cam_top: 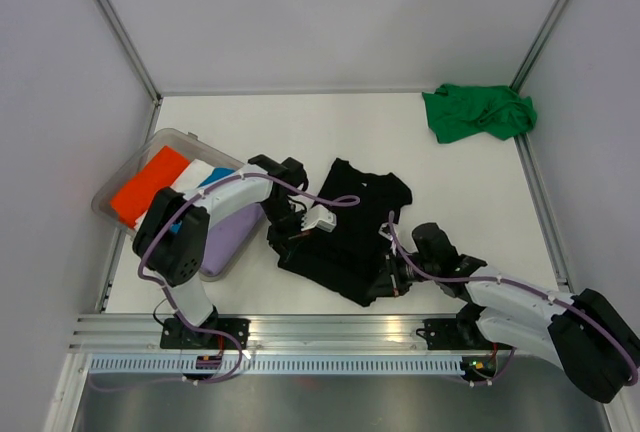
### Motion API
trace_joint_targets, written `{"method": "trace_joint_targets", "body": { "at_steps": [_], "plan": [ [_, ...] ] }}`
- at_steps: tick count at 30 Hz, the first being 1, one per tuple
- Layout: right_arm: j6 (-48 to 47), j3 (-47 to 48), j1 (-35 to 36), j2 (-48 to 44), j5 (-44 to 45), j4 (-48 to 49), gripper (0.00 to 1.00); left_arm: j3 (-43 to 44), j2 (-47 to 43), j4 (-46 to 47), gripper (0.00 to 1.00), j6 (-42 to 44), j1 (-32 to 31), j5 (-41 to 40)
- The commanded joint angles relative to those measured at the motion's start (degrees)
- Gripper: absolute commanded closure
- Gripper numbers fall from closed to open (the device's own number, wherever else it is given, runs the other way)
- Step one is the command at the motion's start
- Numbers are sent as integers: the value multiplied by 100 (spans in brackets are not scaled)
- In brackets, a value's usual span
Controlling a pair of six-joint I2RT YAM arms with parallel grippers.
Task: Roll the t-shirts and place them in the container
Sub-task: Roll the tshirt
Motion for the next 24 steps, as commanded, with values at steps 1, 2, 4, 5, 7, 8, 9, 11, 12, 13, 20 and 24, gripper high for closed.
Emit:
{"method": "trace_joint_targets", "body": {
  "at_steps": [1,2,4,5,7,8,9,11,12,13,20,24],
  "plan": [
    [434,-81,-109,117,-588,34,100,226,126,-758,98,121,36,502],
    [478,-124,-109,99,-598,-1,100,226,126,-831,98,182,27,555],
    [444,-125,-135,12,-415,-151,100,209,153,-649,97,70,36,565],
    [452,-116,-196,20,-352,-142,100,226,214,-412,93,-131,62,521],
    [565,-107,-502,142,-317,24,100,331,293,238,91,-1097,132,179],
    [575,-11,-591,213,-177,16,99,375,337,815,91,-1405,211,13],
    [523,77,-740,301,-98,-219,96,471,424,986,91,-1817,246,-250],
    [146,332,-803,564,226,-701,92,507,591,1206,91,-2066,255,-480],
    [66,385,-820,713,289,-774,91,508,662,1242,92,-2145,255,-516],
    [-30,472,-829,784,298,-792,89,508,732,1242,92,-2172,255,-516],
    [-979,1088,-829,425,246,-1468,49,411,970,1321,95,-2498,255,-639],
    [-840,1115,-829,152,96,-1443,43,464,882,1365,95,-2428,247,-824]
  ]
}}
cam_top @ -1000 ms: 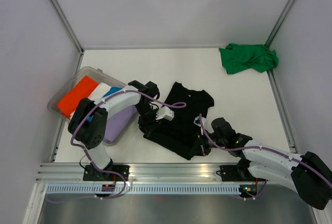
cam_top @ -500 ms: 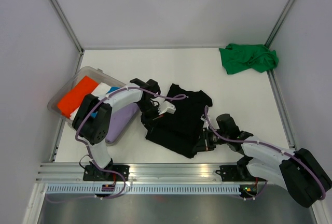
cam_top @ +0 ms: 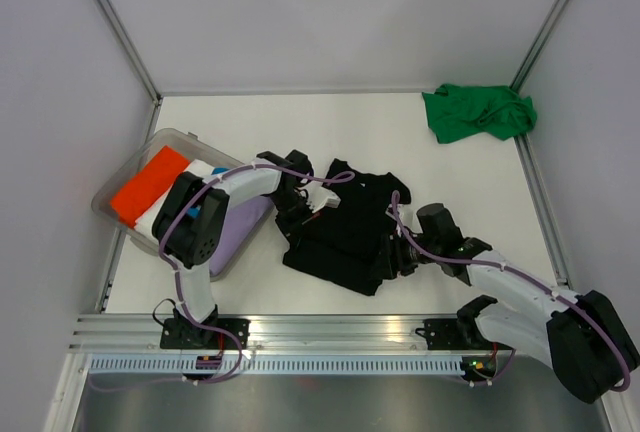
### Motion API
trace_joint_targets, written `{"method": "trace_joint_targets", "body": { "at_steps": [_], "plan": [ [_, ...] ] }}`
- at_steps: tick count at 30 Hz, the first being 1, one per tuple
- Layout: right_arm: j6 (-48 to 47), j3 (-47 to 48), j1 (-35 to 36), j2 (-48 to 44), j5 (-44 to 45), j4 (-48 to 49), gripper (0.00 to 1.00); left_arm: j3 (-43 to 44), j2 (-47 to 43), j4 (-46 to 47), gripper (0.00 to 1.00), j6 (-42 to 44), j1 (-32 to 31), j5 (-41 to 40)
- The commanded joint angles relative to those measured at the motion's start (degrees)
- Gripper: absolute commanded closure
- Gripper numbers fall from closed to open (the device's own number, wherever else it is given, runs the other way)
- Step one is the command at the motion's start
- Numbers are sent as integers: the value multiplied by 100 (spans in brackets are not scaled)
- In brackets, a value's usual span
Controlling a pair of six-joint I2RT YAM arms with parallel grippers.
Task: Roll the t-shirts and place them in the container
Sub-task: Roll the tshirt
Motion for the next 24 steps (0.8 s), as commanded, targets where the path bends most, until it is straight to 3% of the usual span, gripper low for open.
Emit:
{"method": "trace_joint_targets", "body": {
  "at_steps": [1,4,10,13,16,19,24],
  "plan": [
    [-158,210,-12,-165,13,-190,43,101,-90,253,95,-148,24,-489],
    [-201,428,-12,-182,451,-418,44,66,-134,253,94,-130,6,-525],
    [-422,1202,32,-727,1323,-990,59,4,-161,253,94,-174,-90,-516],
    [-378,1212,242,-771,1385,-772,84,39,-152,262,94,-192,-108,-507],
    [-194,879,778,-631,1218,-220,95,83,-152,270,93,-235,-108,-551],
    [-79,650,1156,-245,1183,142,100,92,-170,279,91,-288,-108,-586],
    [167,474,1166,379,1595,425,100,154,-178,288,85,-350,-108,-657]
  ]
}}
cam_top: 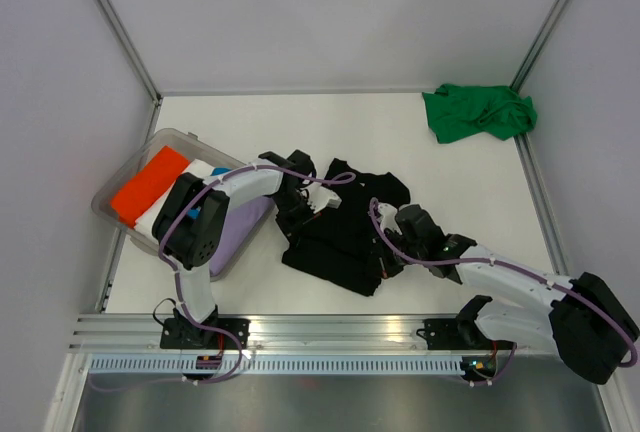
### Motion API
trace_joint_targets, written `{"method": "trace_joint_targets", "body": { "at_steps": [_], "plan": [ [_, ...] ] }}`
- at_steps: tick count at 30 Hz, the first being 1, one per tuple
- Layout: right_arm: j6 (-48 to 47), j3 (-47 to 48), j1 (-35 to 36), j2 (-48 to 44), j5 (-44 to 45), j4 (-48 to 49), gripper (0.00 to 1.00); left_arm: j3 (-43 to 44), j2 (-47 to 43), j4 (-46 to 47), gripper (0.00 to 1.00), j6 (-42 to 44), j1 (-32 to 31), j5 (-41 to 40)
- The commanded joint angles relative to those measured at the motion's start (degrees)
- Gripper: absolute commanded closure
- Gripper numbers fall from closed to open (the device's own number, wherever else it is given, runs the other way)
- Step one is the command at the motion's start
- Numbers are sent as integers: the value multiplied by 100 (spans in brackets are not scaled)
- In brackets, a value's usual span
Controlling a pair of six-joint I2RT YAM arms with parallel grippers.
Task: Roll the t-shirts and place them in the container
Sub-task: Roll the tshirt
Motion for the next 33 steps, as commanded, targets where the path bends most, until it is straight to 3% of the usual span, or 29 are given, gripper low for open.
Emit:
{"method": "trace_joint_targets", "body": {
  "at_steps": [1,6,11,16,20,25,28,33],
  "plan": [
    [283,-77,3,281,398,453,100,156,-141,238,82,-192,-6,-313],
    [511,-139,3,633,662,479,100,86,-465,465,70,-245,-6,-480],
    [556,-200,3,792,654,558,100,-247,-1563,1054,60,368,-41,-700],
    [635,-332,3,766,636,726,100,-1749,-2969,2361,46,1984,-321,-990],
    [635,-376,3,739,689,796,100,-3111,-4024,3128,38,3197,-926,-1218],
    [600,-385,12,801,671,840,99,-4237,-4229,4252,32,3639,-1499,-2009],
    [538,-376,12,774,671,814,98,-4291,-4018,4412,29,3596,-1658,-2369],
    [442,-394,12,739,706,805,96,-4344,-3684,4509,30,3402,-1737,-2608]
  ]
}}
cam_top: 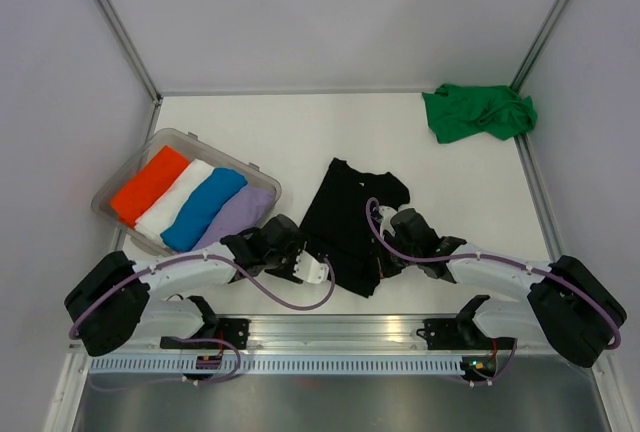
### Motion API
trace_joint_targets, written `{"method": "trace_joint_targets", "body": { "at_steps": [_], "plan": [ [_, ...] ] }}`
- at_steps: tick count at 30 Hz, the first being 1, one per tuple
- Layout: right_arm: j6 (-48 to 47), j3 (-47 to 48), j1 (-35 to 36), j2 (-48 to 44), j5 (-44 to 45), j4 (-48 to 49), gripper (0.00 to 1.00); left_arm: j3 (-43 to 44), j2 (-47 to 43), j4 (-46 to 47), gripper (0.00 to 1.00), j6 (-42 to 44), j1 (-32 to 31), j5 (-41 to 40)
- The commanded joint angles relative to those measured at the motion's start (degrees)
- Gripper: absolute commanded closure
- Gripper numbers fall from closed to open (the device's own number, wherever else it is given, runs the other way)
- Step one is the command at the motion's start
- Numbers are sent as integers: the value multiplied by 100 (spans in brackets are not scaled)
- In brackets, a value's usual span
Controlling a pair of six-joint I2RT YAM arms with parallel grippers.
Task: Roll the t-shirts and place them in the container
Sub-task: Roll the tshirt
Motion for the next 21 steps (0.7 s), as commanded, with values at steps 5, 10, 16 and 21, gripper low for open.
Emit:
{"method": "trace_joint_targets", "body": {
  "at_steps": [5,10,16,21],
  "plan": [
    [-313,22,3,-142,219,-4,87,-15,501,313,71,12,-74,-266],
    [-681,250,81,-853,235,-179,75,845,809,-977,98,-725,5,224],
    [-1148,444,767,-1829,799,-558,55,2066,1134,-2787,98,-903,566,1886],
    [-1333,489,1855,-2006,1790,-1121,48,2665,1616,-3800,98,-543,1068,2721]
  ]
}}
